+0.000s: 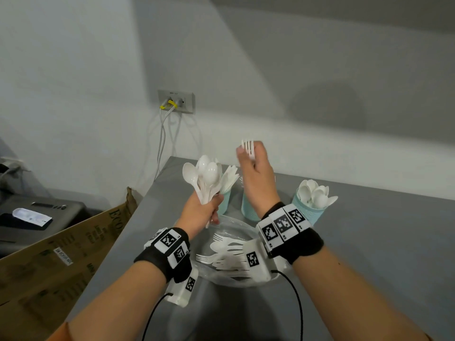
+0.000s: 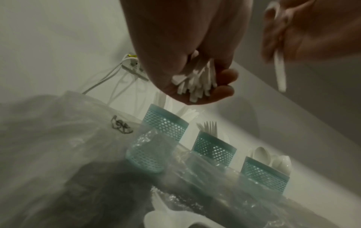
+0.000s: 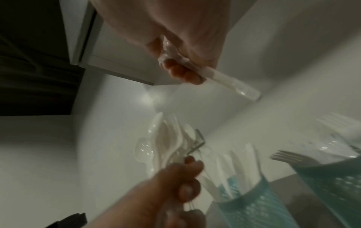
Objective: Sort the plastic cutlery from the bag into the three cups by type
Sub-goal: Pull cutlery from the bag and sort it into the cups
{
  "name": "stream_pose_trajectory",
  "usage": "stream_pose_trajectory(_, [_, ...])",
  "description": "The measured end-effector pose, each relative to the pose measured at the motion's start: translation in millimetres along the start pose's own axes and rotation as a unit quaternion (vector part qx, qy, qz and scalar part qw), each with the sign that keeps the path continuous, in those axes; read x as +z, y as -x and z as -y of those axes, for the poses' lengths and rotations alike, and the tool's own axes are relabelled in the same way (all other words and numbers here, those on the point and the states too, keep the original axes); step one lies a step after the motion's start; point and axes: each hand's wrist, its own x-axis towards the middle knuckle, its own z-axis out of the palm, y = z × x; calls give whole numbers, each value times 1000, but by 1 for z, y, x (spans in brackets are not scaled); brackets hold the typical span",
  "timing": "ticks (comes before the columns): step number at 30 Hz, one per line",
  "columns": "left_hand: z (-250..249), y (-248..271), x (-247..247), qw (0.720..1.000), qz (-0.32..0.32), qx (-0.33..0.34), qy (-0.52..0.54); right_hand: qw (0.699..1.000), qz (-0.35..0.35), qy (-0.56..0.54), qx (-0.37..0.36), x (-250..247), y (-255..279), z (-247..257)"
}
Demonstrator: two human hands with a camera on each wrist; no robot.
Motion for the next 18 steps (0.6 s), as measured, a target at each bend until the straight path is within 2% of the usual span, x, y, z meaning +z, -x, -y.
stream_pose_trajectory(4, [-11,6,10,1000,17,-8,8,989,98,75,82,-2,6,-23])
stream_pose_trajectory(6, [-15,5,14,1000,16,-18,7,988,79,98,85,0,8,-30])
stream_pose_trajectory(10, [-17,6,22,999,30,-22,29,993,43,57,90,-9,9,-31])
stream_pose_trajectory(18, [-14,-1,38,994,66,-22,81,998,-51,6,40,-47,-4,-27])
